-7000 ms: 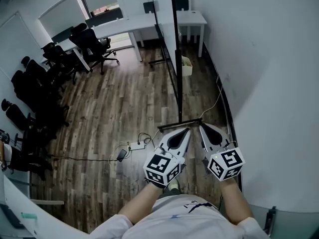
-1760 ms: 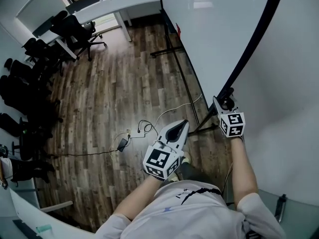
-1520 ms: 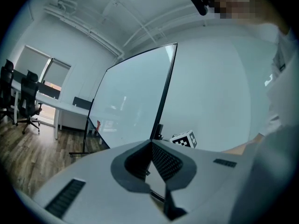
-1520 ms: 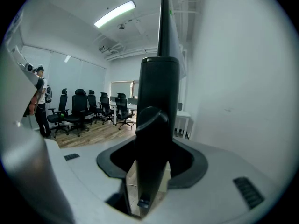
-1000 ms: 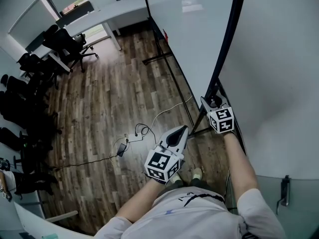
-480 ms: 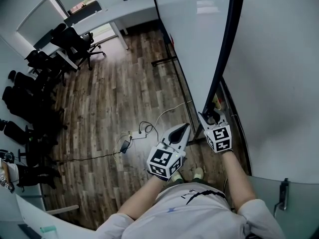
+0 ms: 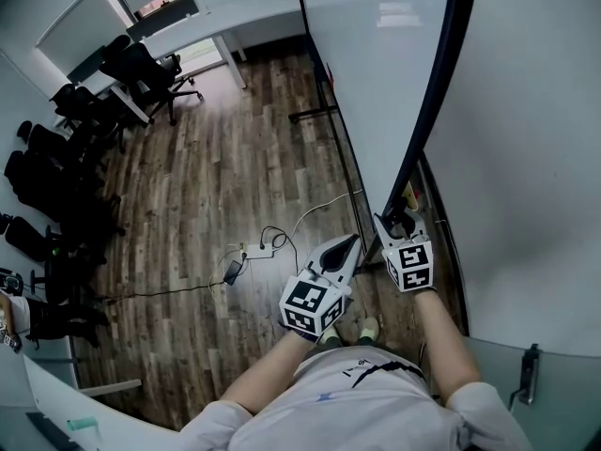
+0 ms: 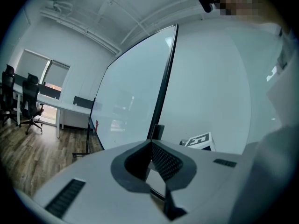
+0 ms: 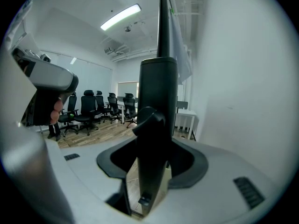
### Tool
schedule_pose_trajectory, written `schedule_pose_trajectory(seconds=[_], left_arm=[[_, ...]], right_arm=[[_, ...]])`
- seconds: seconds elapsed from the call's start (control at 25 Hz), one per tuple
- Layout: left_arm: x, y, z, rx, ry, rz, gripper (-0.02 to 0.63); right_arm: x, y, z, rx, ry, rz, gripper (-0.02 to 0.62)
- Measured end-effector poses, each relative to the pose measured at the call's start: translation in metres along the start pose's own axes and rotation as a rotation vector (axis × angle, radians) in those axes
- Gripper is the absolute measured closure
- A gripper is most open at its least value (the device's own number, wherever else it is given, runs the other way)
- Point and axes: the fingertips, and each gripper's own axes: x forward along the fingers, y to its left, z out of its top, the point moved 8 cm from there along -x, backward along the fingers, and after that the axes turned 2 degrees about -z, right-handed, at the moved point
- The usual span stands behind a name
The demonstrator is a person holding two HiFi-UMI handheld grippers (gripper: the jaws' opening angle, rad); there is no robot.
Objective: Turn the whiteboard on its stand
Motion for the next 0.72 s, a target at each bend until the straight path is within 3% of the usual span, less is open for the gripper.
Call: schedule_pose_trajectory(seconds=[0.48, 0.56, 0.6, 0.72], left_arm=[[-0.001, -0.003, -0.002, 0.01, 0.01, 0.003, 0.594], [-0.002, -0.003, -0.003, 0.013, 0.015, 0.004, 0.594], [-0.002, -0.003, -0.003, 0.014, 0.018, 0.005, 0.594], [-0.005, -0.004, -0.003, 0.014, 0.024, 0.007, 0.594]], right_arm=[[-0.026, 0.0, -0.003, 0.055, 0.084, -0.054, 0.407], [-0.036, 0.002, -0.003, 0.081, 0.083, -0.051, 0.436], [-0.042, 0.003, -0.001, 0.096, 0.076, -0.045, 0.492], [-0.054, 0.011, 0.007, 0.13, 0.046, -0.01, 0.528]])
